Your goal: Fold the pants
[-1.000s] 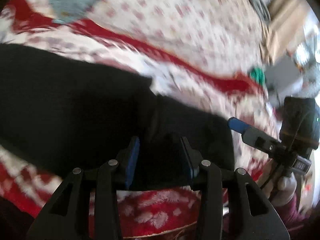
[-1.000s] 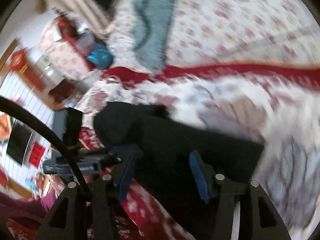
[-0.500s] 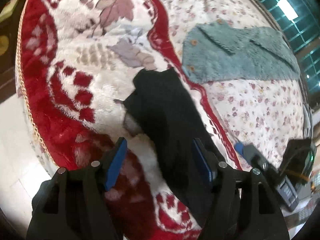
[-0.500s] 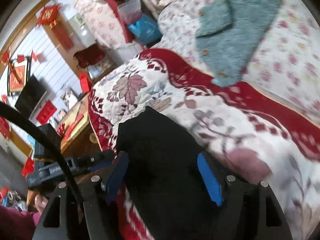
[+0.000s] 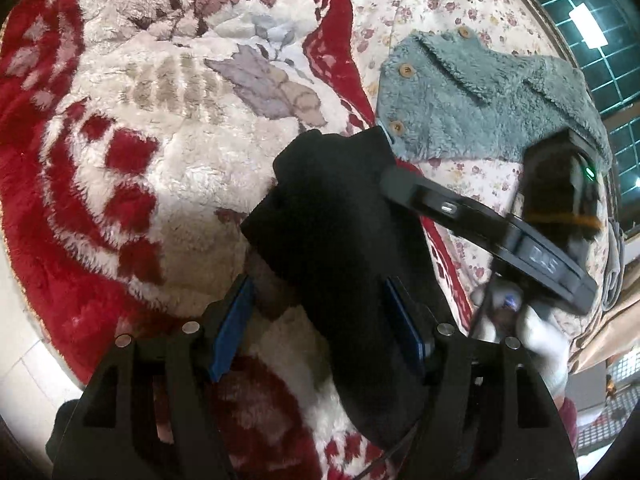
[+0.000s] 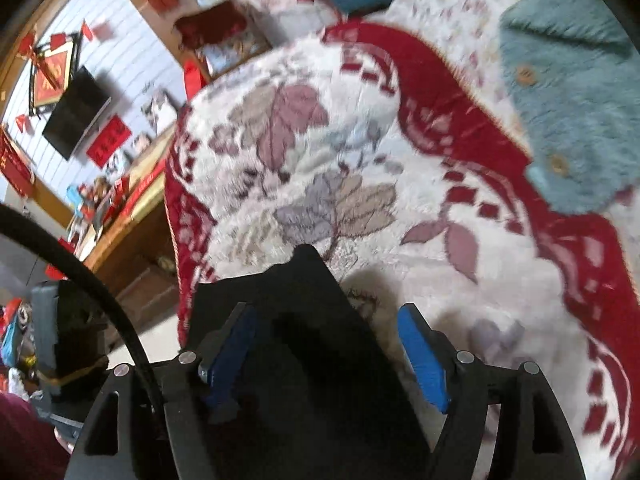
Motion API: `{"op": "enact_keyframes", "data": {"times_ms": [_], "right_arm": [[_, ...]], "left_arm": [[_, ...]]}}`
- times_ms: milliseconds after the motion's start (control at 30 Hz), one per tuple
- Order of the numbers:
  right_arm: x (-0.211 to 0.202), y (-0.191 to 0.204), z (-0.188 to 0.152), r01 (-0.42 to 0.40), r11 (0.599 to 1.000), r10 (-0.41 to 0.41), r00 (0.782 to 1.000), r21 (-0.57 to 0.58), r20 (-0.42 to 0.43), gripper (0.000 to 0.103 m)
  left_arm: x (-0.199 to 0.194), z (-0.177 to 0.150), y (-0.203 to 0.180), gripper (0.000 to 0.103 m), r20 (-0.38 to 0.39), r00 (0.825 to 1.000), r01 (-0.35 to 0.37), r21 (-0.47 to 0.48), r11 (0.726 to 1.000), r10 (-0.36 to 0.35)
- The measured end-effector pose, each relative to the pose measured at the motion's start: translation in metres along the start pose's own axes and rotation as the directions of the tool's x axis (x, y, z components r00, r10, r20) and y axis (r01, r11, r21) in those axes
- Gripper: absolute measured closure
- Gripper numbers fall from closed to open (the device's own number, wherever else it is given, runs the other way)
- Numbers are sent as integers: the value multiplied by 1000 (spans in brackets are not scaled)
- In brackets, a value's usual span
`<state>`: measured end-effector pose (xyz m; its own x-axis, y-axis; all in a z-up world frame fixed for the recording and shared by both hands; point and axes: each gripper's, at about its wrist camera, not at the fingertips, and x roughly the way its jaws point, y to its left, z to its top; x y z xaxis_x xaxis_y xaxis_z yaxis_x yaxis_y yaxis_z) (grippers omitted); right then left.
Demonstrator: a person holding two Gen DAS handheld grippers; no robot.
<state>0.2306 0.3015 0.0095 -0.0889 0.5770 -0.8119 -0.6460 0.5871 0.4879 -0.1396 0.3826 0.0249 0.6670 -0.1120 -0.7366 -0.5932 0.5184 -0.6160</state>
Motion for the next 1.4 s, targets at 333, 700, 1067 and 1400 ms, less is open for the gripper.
{"op": "enact_keyframes", "data": {"times_ms": [333, 700, 1067, 1400], "right_arm": [[-32, 8, -17, -87, 996, 85, 979, 0, 185, 85], [-202, 51, -91, -56, 998, 57, 869, -18, 492, 85], [-305, 39, -245, -22, 982, -107, 755, 188, 647, 85], [-302, -14, -397, 74, 800, -436, 754, 595, 492, 83]], "left_arm": [[-14, -2, -23, 78, 55, 995, 77, 135, 988, -85], [-90, -62, -143, 81, 98, 959, 178, 521, 835, -266], [-68, -166, -226, 81, -158, 936, 334, 675, 658, -314], [15, -270, -243, 72, -371, 921, 358, 689, 630, -116]]}}
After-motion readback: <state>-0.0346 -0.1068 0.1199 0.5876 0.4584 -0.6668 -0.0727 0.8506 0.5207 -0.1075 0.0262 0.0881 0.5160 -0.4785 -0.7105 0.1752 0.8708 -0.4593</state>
